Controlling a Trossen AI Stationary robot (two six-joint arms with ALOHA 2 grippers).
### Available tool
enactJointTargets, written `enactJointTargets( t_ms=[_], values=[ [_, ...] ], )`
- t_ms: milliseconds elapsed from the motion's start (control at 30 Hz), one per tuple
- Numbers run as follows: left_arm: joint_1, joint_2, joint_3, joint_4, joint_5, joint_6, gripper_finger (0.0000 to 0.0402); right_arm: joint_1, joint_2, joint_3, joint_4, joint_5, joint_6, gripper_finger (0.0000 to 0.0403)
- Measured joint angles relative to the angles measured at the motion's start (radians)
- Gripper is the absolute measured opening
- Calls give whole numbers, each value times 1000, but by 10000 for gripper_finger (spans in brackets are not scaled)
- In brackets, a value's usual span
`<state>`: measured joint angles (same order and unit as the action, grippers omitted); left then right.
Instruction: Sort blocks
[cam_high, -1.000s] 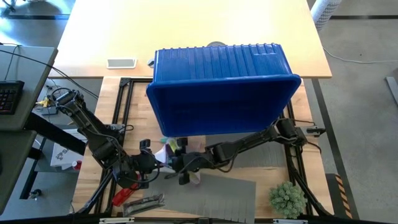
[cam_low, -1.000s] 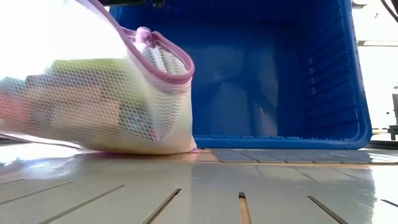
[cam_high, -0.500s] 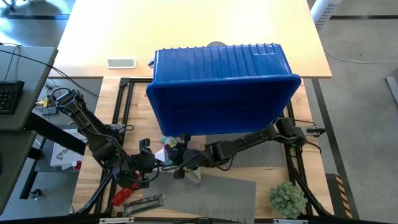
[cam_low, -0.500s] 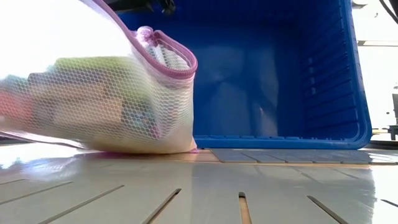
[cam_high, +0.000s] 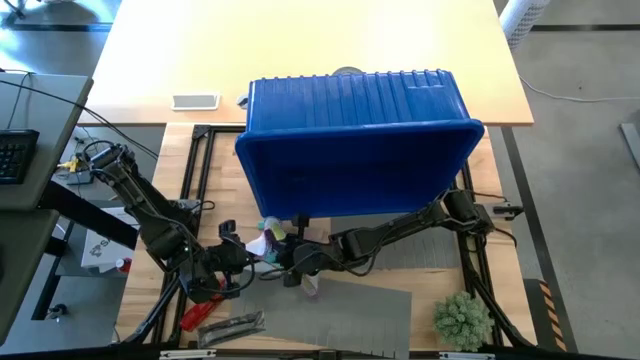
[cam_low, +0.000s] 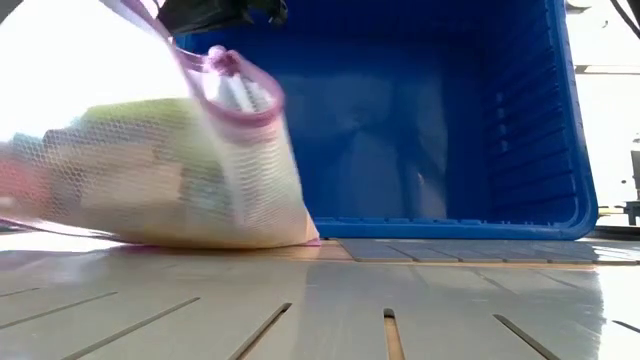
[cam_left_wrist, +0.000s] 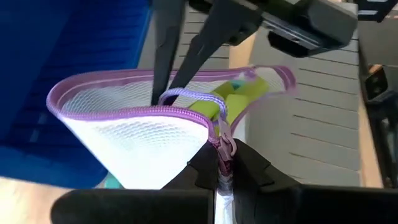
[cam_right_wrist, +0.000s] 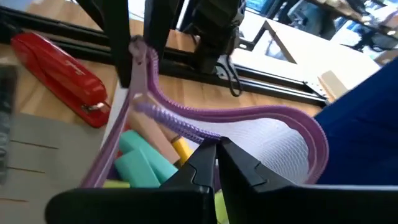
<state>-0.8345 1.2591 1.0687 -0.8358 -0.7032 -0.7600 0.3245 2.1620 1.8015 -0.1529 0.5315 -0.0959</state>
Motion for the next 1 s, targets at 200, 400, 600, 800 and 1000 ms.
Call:
enactJointTargets(
  t_ms=[200, 400, 600, 800, 1000],
  values=[
    [-4, -13, 0, -47, -19, -32, 0, 30, 0, 0, -3, 44, -40, 0],
    [-5, -44, 0, -56, -29, -72, 0, 67, -1, 0, -25, 153, -44, 0],
    [-14, -72, 0, -78, -50, -104, 0, 122, -25, 0, -98, 281, -44, 0],
    [-49, -93, 0, -142, -87, -187, 0, 149, -89, 0, -272, 406, -24, 0],
    [-77, -100, 0, -156, -124, -234, 0, 139, -125, 1, -453, 285, 148, 0]
  ],
)
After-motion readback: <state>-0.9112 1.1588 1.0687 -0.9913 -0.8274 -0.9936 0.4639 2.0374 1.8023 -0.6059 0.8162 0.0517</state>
